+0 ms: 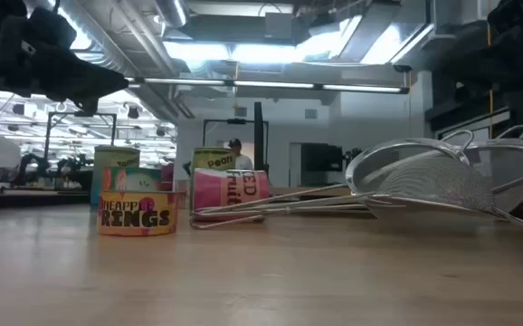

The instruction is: Pick and place cans onto a shelf

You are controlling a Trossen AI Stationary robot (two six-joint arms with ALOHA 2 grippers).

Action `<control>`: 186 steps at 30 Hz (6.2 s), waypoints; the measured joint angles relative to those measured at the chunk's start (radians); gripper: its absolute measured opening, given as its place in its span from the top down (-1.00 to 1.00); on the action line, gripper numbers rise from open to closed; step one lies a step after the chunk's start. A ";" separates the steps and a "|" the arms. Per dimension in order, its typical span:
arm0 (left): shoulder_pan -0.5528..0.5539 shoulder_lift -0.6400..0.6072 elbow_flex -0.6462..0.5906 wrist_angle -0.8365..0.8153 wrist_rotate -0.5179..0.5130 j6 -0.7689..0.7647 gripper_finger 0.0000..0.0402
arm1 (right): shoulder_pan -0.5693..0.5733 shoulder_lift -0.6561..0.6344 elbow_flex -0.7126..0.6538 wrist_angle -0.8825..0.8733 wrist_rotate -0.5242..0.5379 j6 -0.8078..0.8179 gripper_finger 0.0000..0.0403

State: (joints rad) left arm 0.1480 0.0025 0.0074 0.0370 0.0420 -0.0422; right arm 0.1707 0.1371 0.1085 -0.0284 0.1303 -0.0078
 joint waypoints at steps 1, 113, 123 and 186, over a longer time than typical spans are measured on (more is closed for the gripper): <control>0.000 0.000 0.000 0.000 0.000 0.000 0.67 | 0.000 0.000 0.000 0.000 0.000 0.000 0.85; 0.000 0.000 0.000 0.000 0.000 0.000 0.67 | 0.468 1.166 1.046 -1.023 -0.466 1.029 -0.09; 0.000 0.000 0.000 0.000 0.000 0.000 0.67 | 0.573 1.323 1.046 -1.068 -0.465 1.027 -0.09; 0.000 0.000 0.000 0.000 0.000 0.000 0.67 | 0.499 1.458 1.222 -1.292 -0.440 0.755 0.99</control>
State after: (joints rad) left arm 0.1479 0.0026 0.0076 0.0372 0.0418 -0.0422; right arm 0.6698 1.5951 1.3305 -1.3205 -0.3098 0.7471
